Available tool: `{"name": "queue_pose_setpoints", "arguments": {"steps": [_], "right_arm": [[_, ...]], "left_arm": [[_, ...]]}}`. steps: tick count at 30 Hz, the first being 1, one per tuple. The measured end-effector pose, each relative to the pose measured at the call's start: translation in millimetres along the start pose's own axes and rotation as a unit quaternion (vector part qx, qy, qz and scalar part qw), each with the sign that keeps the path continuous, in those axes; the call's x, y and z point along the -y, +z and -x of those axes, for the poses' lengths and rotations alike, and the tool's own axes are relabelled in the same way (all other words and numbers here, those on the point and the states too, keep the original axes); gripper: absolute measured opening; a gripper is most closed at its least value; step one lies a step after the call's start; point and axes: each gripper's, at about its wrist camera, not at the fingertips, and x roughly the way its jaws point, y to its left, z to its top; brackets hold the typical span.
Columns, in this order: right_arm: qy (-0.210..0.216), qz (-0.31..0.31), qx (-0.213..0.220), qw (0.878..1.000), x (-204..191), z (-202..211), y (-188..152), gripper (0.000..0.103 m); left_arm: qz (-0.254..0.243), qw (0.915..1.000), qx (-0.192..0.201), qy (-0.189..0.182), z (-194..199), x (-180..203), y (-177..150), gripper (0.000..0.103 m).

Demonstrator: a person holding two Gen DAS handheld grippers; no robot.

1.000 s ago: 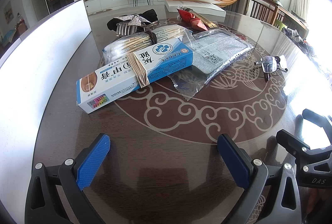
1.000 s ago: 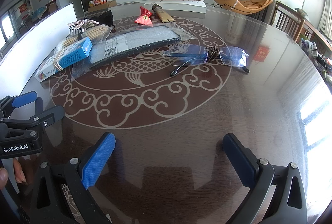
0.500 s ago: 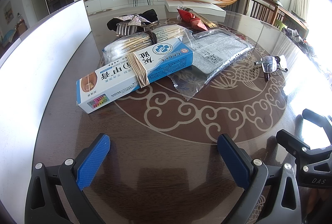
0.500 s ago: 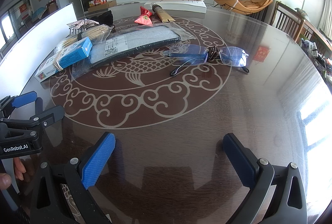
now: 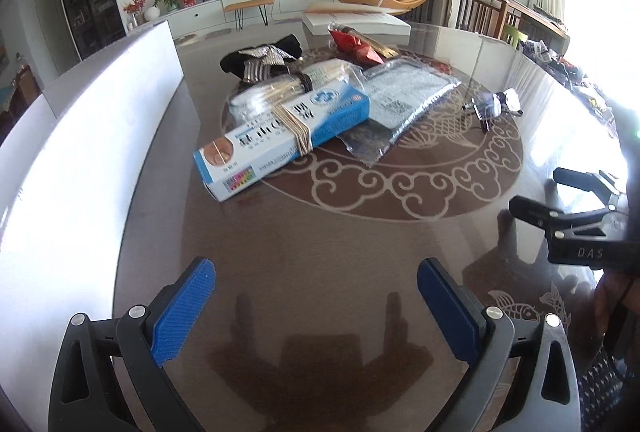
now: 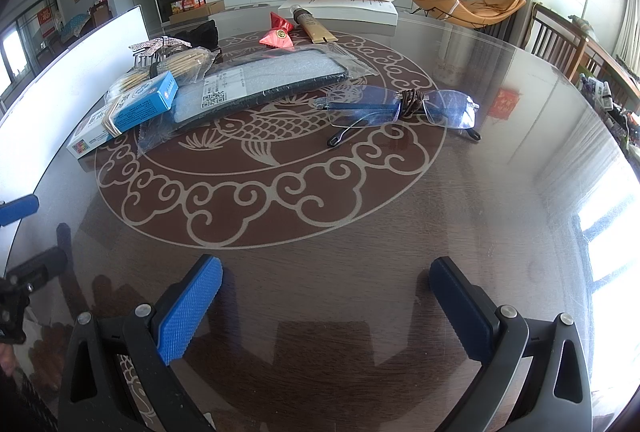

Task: Organize objects
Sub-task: 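Lower the left tool onto the white-and-blue nail cream box and close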

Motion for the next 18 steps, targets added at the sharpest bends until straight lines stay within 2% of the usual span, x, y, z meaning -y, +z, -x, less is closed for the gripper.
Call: {"name": "queue_pose_setpoints", "arguments": {"steps": [3,6,8,11,13,14,15,16,17,18], "right_arm": [[0.000,0.000,0.000,1.000,0.0,0.0,0.0,0.103],[0.000,0.000,0.000,1.000,-0.1,0.0,-0.1,0.103],[0.000,0.000,0.000,1.000,-0.1,0.1,-0.2,0.103],[0.000,0.000,0.000,1.000,-0.1,0.2,-0.1,0.103],[0.000,0.000,0.000,1.000,-0.1,0.2,-0.1,0.103],[0.000,0.000,0.000,1.000,-0.1,0.3,-0.2,0.103],[0.000,0.000,0.000,1.000,-0.1,0.3,-0.2,0.103],[0.000,0.000,0.000,1.000,-0.1,0.3,-0.2,0.103],[0.000,0.000,0.000,1.000,-0.2,0.3,-0.2,0.103],[0.000,0.000,0.000,1.000,-0.1,0.3,-0.2,0.103]], "left_arm": [[-0.008,0.9996,0.022,-0.017,-1.0,-15.9,41.1,0.103],[-0.044,0.9977,-0.001,-0.052,-31.5,-19.6,69.9,0.103],[-0.064,0.9964,-0.013,-0.055,-49.7,-18.9,78.6,0.103],[-0.091,0.9940,-0.011,-0.059,-64.8,-12.6,83.9,0.103],[-0.105,0.9916,-0.032,-0.069,-75.8,-9.1,83.1,0.100],[-0.111,0.9915,-0.030,-0.060,-76.5,-7.5,81.9,0.093],[-0.116,0.9922,-0.020,-0.042,-73.7,-7.2,80.3,0.066],[-0.112,0.9932,-0.013,-0.031,-69.0,-9.8,79.0,0.053],[-0.096,0.9943,-0.008,-0.045,-62.5,-14.4,76.2,0.049],[-0.077,0.9952,0.003,-0.060,-53.5,-18.2,72.5,0.023]]}}
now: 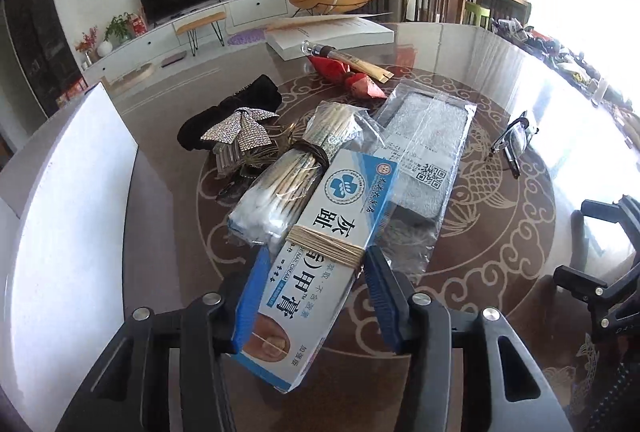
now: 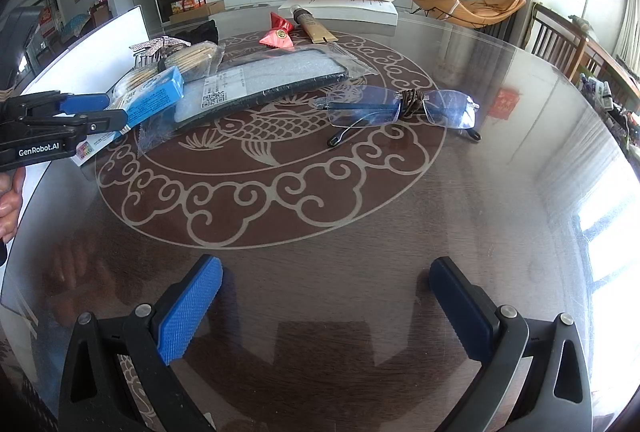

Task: Organize objects
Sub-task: 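Lower the left tool onto the white-and-blue nail cream box and close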

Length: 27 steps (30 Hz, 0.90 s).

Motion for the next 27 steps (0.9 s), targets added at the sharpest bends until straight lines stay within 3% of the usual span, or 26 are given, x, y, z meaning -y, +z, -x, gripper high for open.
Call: {"name": "queue_pose_setpoints", "arguments": {"steps": [1,2,8,9,11,12,13,16,20,23,27], "right_arm": [[0.000,0.000,0.000,1.000,0.0,0.0,0.0,0.103],[0.000,0.000,0.000,1.000,-0.1,0.0,-0.2,0.103],[0.000,0.000,0.000,1.000,-0.1,0.0,-0.1,0.103],[0.000,0.000,0.000,1.000,-0.1,0.0,-0.1,0.103],[0.000,0.000,0.000,1.000,-0.2,0.0,-0.2,0.103],[0.000,0.000,0.000,1.000,-0.1,0.0,-0.1,0.103],[0.000,0.000,0.000,1.000,-0.1,0.1,-0.1,0.103],[0.000,0.000,0.000,1.000,-0.1,0.1,0.0,0.103],[0.000,0.000,0.000,1.000,-0.1,0.2,-0.1,0.103],[0.000,0.000,0.000,1.000,0.0,0.3,-0.2,0.103],[0.000,0.000,0.000,1.000,0.1,0.5,-0.2,0.103]], "left_arm": [[0.015,0.9998,0.008,0.004,9.4,0.6,-4.7,0.010],[0.033,0.9993,-0.001,0.020,16.7,3.3,-11.9,0.007],[0.103,0.9947,-0.006,0.001,50.8,39.3,-73.4,0.010],[0.109,0.9939,-0.002,-0.012,54.1,44.9,-80.8,0.015],[0.120,0.9923,0.006,-0.030,58.0,51.9,-92.4,0.043],[0.119,0.9923,0.009,-0.033,59.6,55.3,-96.3,0.061],[0.112,0.9931,0.013,-0.030,61.4,58.4,-99.7,0.069],[0.088,0.9958,0.023,-0.011,67.0,65.1,-104.0,0.069],[0.097,0.9947,0.032,-0.008,74.2,61.0,-104.9,0.070],[0.105,0.9936,0.039,-0.006,75.4,61.4,-107.5,0.078],[0.091,0.9954,0.030,-0.005,69.8,70.1,-111.5,0.079]]}}
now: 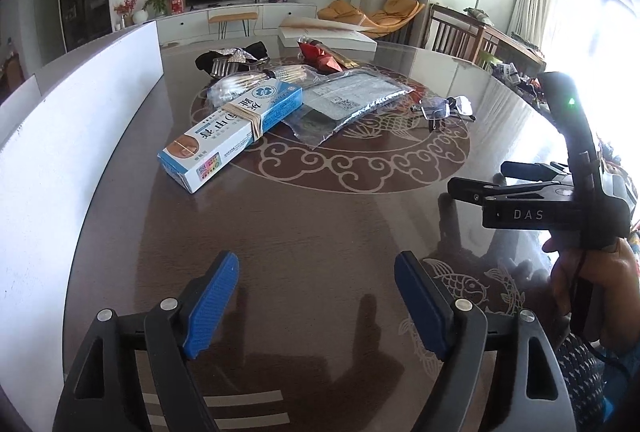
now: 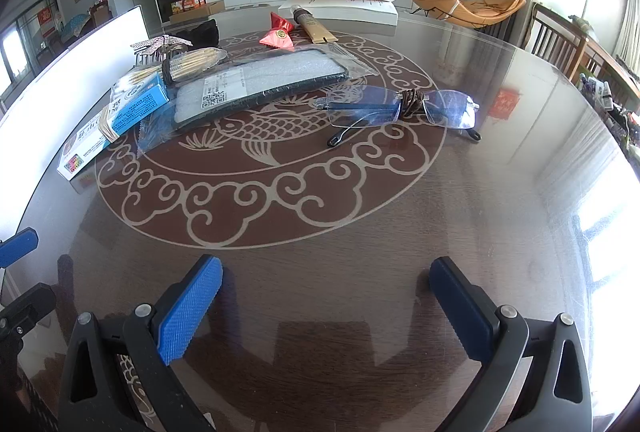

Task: Organize objects
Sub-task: 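Lower the left tool onto the white-and-blue nail cream box and close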

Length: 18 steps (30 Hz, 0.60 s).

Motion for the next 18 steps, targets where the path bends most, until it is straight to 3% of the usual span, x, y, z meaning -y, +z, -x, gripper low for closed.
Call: {"name": "queue_pose_setpoints", "arguments": {"steps": [18], "right_arm": [[0.000,0.000,0.000,1.000,-0.1,-0.2,0.0,0.103]], "left_arm": [[-0.014,0.9999,0.003,-0.005,0.3,9.5,-3.5,0.079]]}}
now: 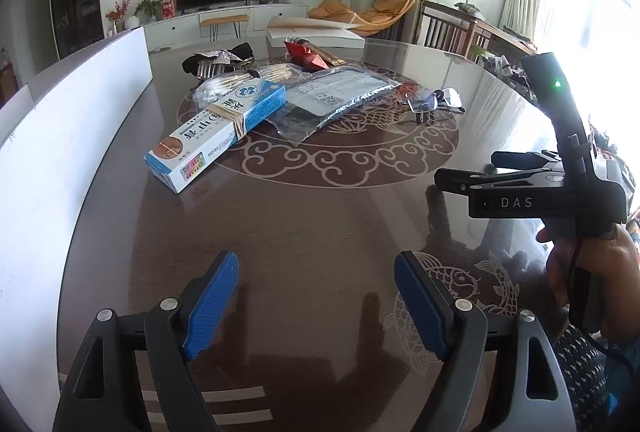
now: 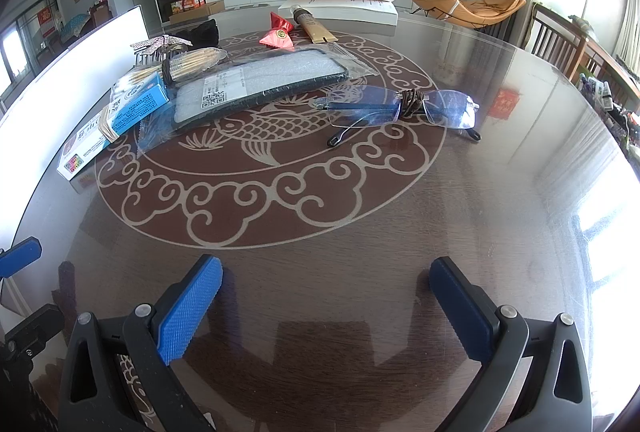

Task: Organize objects
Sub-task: 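Lower the left tool onto the white-and-blue nail cream box and close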

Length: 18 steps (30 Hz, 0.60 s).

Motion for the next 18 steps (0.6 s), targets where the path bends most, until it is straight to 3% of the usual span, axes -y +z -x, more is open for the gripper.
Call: {"name": "queue_pose_setpoints", "arguments": {"steps": [18], "right_arm": [[0.000,0.000,0.000,1.000,-0.1,0.1,0.0,0.103]], "left_arm": [[-0.012,0.9999,-0.003,0.000,-1.7,6.7,-0.9,0.079]]}}
